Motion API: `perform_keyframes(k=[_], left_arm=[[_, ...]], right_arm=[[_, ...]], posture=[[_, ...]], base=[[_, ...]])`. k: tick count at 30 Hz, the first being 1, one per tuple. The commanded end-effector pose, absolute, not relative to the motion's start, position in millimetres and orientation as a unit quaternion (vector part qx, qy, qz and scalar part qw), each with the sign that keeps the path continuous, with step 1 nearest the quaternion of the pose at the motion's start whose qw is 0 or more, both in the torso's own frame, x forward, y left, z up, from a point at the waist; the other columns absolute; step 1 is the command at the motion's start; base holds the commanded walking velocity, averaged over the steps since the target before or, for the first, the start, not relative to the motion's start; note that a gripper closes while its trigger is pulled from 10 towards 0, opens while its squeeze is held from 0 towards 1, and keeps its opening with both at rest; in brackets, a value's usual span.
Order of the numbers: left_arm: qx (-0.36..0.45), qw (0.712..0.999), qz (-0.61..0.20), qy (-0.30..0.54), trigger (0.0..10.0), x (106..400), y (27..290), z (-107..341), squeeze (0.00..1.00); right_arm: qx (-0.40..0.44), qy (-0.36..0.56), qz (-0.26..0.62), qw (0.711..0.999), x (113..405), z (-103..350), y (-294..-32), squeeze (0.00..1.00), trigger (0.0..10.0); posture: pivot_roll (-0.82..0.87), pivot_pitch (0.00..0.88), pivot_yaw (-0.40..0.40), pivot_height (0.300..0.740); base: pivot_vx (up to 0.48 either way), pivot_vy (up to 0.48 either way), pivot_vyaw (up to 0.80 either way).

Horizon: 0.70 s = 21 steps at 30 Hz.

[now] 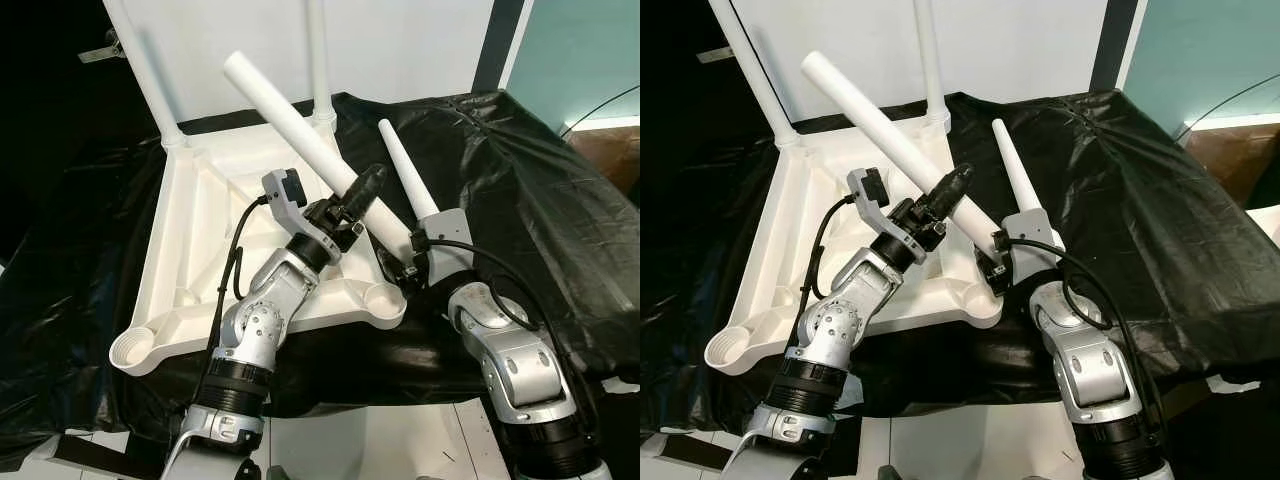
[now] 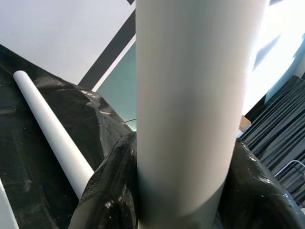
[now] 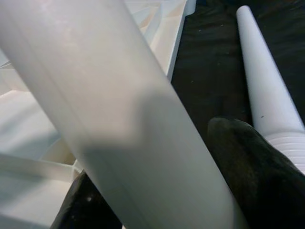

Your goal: Building children table

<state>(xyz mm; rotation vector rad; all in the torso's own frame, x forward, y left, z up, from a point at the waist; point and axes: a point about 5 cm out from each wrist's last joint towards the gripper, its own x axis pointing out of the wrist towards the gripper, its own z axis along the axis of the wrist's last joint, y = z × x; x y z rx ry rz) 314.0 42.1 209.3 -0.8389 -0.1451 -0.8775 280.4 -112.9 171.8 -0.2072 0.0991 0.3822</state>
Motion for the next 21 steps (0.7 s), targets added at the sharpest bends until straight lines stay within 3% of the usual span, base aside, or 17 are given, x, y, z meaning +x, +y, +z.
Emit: perform_keyframes(k=[1,6,7,8,10,11,15,19,20,21], left_arm=[[-0.409,0.744,-0.510,-0.137,0.0,301,40,225,0.00],[-0.411,0.747,-0.506,-0.136,0.0,302,40,225,0.00],[-0.408,0.750,-0.503,-0.134,3.9,303,40,225,0.00],[-0.406,0.754,-0.500,-0.129,10.0,304,39,224,0.00],[-0.405,0.756,-0.498,-0.126,10.0,305,39,224,0.00],[-0.404,0.759,-0.495,-0.122,10.0,306,38,223,1.00],[-0.400,0.768,-0.487,-0.118,10.0,308,38,221,1.00],[-0.392,0.780,-0.474,-0.113,10.0,311,38,220,1.00],[-0.391,0.786,-0.466,-0.109,10.0,312,38,218,0.34],[-0.389,0.794,-0.456,-0.103,10.0,314,39,216,0.00]], right_arm=[[-0.071,0.040,0.202,0.976,278,175,-110,0.00,0.0],[-0.094,0.030,0.186,0.978,278,178,-110,0.00,0.0],[-0.115,0.022,0.177,0.977,279,180,-111,0.00,0.0],[-0.150,0.010,0.163,0.975,280,182,-111,0.00,0.0],[-0.174,0.000,0.154,0.973,280,184,-111,0.00,0.0],[-0.211,-0.013,0.143,0.967,281,186,-111,0.00,0.0],[-0.277,-0.033,0.119,0.953,282,186,-111,0.00,0.0],[-0.291,-0.037,0.106,0.950,283,184,-111,0.00,0.0],[-0.303,-0.041,0.096,0.947,283,183,-112,0.00,0.0],[-0.315,-0.047,0.082,0.944,283,182,-114,0.00,0.0]], posture=[[-0.14,0.036,0.082,0.740],[-0.15,0.037,0.083,0.740],[-0.15,0.037,0.084,0.740],[-0.15,0.036,0.084,0.740],[-0.15,0.036,0.084,0.740],[-0.15,0.036,0.084,0.740],[-0.15,0.037,0.083,0.740],[-0.14,0.037,0.082,0.740],[-0.14,0.038,0.082,0.740],[-0.14,0.038,0.081,0.740]], base=[[0.000,0.000,0.00],[0.000,0.000,0.00],[0.000,0.000,0.00],[0.000,0.000,0.00],[0.000,0.000,0.00],[0.000,0.000,0.00],[0.000,0.000,0.00],[0.000,0.000,0.00],[0.000,0.000,0.00],[0.000,0.000,0.00]])
